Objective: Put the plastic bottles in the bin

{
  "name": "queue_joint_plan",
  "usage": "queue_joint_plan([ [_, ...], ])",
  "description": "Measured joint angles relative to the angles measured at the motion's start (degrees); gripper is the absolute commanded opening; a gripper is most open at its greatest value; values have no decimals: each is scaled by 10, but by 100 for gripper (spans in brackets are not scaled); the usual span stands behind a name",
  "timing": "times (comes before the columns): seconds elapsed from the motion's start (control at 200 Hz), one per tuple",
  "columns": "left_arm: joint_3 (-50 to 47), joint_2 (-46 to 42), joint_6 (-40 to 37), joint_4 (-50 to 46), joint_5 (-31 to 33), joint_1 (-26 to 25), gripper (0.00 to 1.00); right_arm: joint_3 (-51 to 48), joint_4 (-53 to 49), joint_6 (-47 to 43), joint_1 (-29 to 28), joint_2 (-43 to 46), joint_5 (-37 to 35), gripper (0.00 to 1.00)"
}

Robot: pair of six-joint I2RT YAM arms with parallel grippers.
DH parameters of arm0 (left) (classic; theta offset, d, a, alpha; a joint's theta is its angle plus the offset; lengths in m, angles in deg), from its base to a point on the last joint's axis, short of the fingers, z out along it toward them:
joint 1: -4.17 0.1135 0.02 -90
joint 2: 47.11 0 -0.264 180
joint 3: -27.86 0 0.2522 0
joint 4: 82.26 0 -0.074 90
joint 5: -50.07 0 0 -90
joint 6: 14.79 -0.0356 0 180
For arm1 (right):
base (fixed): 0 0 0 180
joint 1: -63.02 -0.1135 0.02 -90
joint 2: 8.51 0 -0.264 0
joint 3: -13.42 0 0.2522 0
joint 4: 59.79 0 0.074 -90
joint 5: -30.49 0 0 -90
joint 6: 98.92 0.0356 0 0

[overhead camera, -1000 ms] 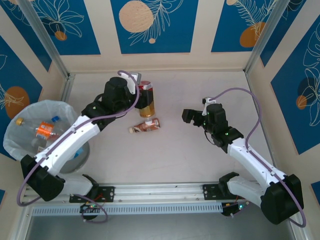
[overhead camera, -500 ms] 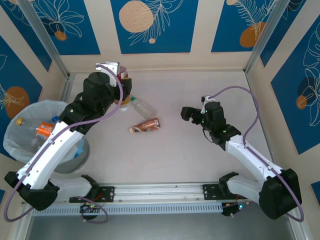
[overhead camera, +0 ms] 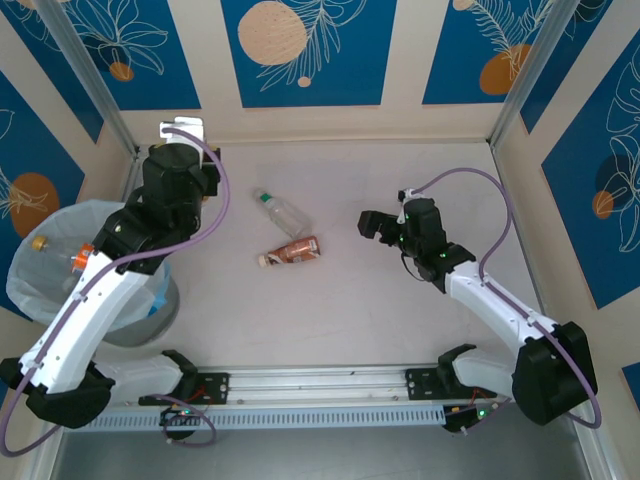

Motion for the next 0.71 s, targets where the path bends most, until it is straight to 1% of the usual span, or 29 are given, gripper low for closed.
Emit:
queue_joint_plan([
  [0.19,24,-3,-3,-48,98,3,52,11,3,0,0,-17,8,99],
  [0.25,29,-3,-2,-65,122,15,52,16,4,0,0,-22,9,99],
  [0.3,31,-4,1,-82,133,35,52,20,3,0,0,-25,10,99],
  [0.445,30,-21,14,-119,134,101,50,30,4,0,0,-31,14,99],
  [0.55,30,-49,21,-147,119,152,50,34,3,0,0,-33,15,99],
  [0.705,30,-64,42,-200,99,204,50,38,1,0,-1,-33,15,99],
])
